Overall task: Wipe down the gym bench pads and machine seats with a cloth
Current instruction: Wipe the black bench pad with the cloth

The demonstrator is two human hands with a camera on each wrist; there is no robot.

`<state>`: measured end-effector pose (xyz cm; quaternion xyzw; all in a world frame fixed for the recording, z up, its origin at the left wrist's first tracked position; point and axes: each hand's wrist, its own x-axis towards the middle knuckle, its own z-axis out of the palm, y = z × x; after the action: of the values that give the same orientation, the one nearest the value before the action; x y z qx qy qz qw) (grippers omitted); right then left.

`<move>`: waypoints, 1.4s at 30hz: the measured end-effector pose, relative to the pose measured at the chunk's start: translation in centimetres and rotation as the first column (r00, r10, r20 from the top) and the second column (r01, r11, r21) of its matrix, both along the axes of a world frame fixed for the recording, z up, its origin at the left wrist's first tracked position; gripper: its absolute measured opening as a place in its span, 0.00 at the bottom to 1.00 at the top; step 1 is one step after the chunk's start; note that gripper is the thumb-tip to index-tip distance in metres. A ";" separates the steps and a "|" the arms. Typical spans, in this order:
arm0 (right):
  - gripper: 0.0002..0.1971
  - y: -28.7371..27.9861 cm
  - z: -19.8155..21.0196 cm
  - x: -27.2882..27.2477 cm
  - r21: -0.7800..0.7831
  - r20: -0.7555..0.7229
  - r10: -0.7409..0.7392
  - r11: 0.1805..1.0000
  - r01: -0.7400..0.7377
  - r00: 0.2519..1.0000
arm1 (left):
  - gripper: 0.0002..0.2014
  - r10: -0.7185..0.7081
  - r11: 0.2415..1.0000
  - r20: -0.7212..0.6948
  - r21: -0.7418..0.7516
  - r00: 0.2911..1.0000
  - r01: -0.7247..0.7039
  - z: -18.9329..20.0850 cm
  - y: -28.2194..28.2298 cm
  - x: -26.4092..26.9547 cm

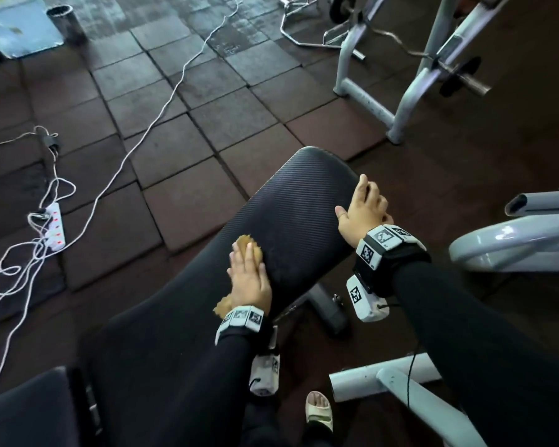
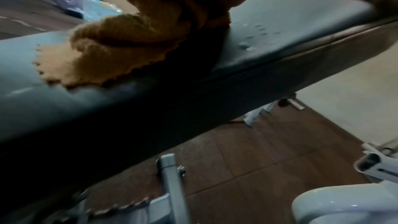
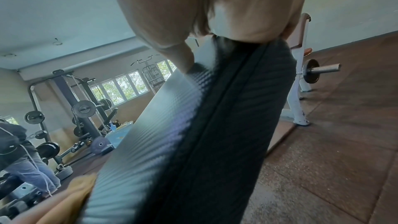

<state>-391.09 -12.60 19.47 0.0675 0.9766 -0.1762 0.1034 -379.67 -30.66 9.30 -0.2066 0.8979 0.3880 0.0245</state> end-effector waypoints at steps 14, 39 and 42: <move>0.38 0.2 0.2 0.2 -0.045 0.000 0.022 0.999 -0.021 1.000 | 0.29 0.063 0.998 -0.019 0.006 0.998 -0.063 -5.1 -0.5 11.0; 0.38 0.1 -0.2 0.2 -0.080 -0.031 -0.015 0.997 0.012 0.999 | 0.29 -0.084 0.993 0.086 -0.071 0.993 0.090 -1.9 -1.1 8.4; 0.38 0.5 -0.7 0.5 -0.125 -0.125 -0.024 0.992 0.009 0.992 | 0.30 -0.112 0.992 0.142 -0.045 0.984 0.119 -1.6 -2.1 7.6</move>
<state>-390.55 -12.13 18.74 0.0578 0.9677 -0.2416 0.0440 -372.03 -32.75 7.70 -0.1813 0.9146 0.3463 0.1038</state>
